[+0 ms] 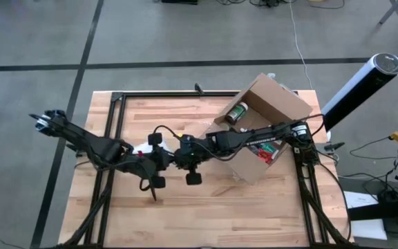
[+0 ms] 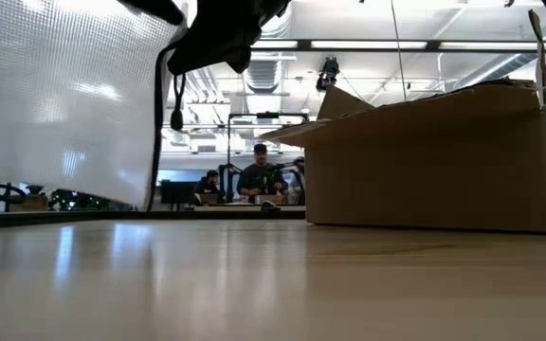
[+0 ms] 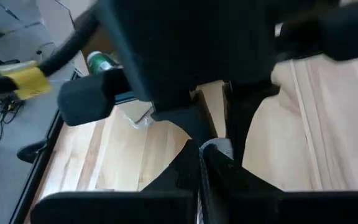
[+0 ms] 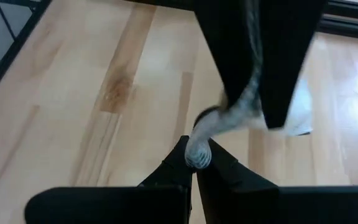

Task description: Unpack boxes

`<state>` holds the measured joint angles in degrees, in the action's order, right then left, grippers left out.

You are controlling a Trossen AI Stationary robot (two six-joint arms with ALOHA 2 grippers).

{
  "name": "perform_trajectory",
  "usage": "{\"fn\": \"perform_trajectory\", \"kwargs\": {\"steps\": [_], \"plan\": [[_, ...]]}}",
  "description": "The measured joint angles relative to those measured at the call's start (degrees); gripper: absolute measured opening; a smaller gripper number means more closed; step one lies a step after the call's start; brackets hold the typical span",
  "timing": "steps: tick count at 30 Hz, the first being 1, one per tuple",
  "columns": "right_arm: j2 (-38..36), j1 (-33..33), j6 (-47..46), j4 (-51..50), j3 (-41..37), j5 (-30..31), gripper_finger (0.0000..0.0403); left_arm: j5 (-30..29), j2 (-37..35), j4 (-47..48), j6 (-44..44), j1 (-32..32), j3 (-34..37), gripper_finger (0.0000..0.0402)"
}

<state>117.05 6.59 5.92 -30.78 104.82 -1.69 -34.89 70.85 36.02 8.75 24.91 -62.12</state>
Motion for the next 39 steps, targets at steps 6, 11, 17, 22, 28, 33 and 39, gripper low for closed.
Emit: {"fn": "perform_trajectory", "kwargs": {"steps": [6, 11, 17, 22, 28, 33, 39], "plan": [[0.1, -0.1, 0.8, -0.3, 0.0, 1.7, 0.0001, 2.9, -0.7, 1.1, 1.9, 0.5, -0.1, 0.0], [0.1, -0.2, 0.9, 0.0, 0.0, 1.9, 0.0001, 7.1, 0.6, 2.5, 3.4, 0.5, -0.1, 0.0], [0.1, -0.2, 0.9, 0.3, 0.0, 2.1, 0.0, 9.7, 2.5, 5.2, 4.9, 0.5, -0.1, 0.0], [0.1, -0.3, 0.5, 0.8, 0.1, 2.1, 0.0, 10.0, 2.9, 6.1, 6.3, 0.5, 0.0, 0.0005], [-1.4, -0.2, 0.5, 1.7, 0.2, 1.7, 0.0, 10.0, 2.9, 7.8, 8.7, 0.5, 0.0, 0.0028], [-1.8, -0.2, 0.5, 3.2, 0.5, 1.7, 0.0, 8.9, 3.0, 9.0, 10.5, 0.5, 0.2, 0.0048], [-1.9, -0.2, 0.6, 4.1, 0.7, 1.7, 0.0, 7.2, 3.0, 9.1, 10.9, 0.4, 0.2, 0.0067]]}}
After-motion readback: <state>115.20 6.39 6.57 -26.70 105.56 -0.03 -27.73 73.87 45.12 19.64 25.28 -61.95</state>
